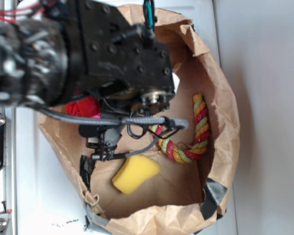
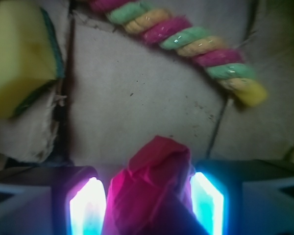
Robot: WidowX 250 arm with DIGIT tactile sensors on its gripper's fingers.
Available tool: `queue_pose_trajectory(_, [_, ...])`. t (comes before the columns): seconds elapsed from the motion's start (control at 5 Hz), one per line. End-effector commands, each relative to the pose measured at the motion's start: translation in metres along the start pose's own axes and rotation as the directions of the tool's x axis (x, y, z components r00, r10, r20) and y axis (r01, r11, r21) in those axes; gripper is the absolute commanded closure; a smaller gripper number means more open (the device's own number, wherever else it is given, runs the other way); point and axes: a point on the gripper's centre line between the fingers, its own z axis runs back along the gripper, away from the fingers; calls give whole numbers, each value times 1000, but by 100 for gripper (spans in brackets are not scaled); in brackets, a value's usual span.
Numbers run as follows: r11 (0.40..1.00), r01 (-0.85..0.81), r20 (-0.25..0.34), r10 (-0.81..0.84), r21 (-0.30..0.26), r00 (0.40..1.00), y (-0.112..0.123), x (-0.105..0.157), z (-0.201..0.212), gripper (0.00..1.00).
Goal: Grab the red paper.
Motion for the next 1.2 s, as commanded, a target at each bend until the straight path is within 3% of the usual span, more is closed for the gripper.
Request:
queue_pose_trajectory(0.0, [992, -126, 182, 119, 29, 976, 7, 1, 63, 100])
queue_pose_trajectory(0.2, [985, -173, 295, 157, 28, 943, 18, -3, 70, 100])
queue_pose_trajectory(0.4, [984, -175, 348, 156, 26, 925, 20, 5, 85, 100])
queue_pose_trajectory(0.6, [984, -174, 377, 149, 32, 914, 11, 11, 106, 100])
queue_pose_trajectory(1.0, [984, -162, 350, 127, 74, 928, -8, 36, 111, 100])
